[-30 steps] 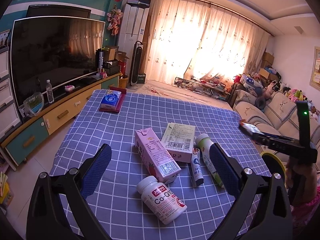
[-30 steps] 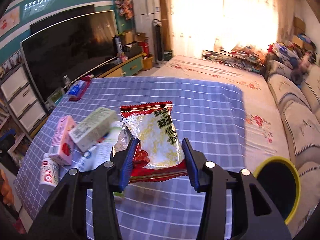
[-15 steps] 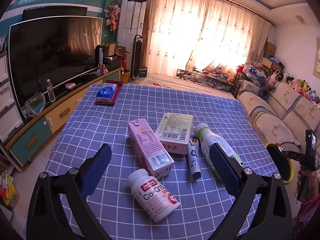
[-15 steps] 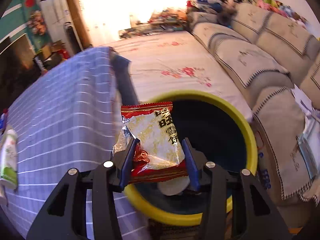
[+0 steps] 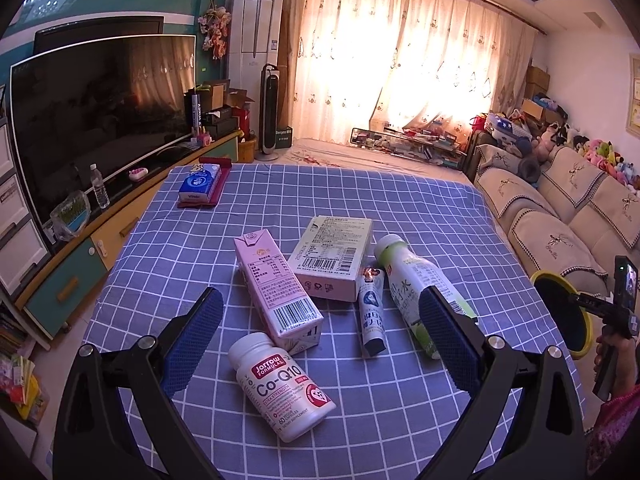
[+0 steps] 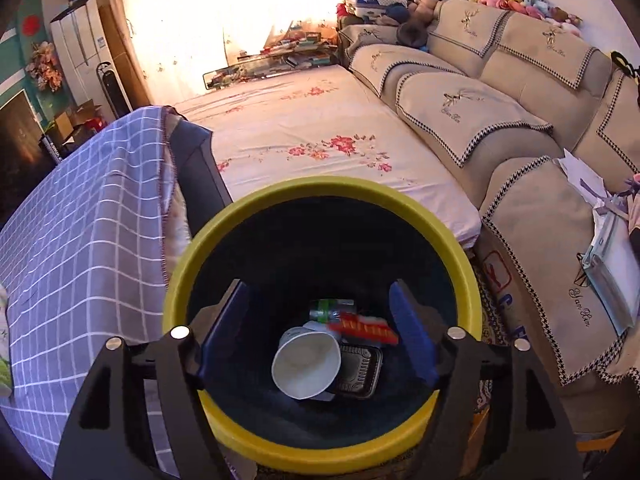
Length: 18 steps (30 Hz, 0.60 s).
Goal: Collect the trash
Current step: 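Carry the snack bag to the bin and open the right gripper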
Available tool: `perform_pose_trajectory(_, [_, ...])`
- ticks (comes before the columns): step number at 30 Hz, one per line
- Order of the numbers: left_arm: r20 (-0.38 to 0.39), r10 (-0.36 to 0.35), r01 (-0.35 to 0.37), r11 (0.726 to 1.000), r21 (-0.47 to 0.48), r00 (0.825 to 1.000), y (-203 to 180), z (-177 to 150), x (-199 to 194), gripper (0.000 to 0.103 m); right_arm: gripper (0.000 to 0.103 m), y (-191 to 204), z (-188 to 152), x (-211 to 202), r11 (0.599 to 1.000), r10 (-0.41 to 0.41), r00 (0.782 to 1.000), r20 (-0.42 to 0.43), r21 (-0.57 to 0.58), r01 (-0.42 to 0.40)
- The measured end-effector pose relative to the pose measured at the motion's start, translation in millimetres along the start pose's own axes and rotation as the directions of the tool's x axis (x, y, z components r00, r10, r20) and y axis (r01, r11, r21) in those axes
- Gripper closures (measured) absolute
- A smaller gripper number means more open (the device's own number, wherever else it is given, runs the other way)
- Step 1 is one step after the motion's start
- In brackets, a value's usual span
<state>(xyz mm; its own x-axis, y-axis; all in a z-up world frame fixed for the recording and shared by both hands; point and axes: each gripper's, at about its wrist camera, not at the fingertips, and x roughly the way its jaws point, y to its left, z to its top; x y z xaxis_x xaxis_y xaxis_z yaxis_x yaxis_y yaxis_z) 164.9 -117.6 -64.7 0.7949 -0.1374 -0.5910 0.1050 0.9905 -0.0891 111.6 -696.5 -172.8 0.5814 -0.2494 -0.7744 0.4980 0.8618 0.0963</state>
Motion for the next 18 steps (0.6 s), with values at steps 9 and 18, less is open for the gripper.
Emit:
perform_pose_trajectory(9, [-0.054, 0.041, -0.041, 0.999, 0.001, 0.998, 2, -12, 3, 0.006, 0.030, 29, -14, -43, 0.996, 0.085, 0.994, 0.066, -0.032, -0.083])
perform_pose_trajectory(18, [-0.148, 0.087, -0.089, 0.996, -0.010, 0.985, 8, -40, 16, 0.006, 0.030, 47, -17, -53, 0.988, 0.147, 0.987, 0.069, -0.053, -0.144])
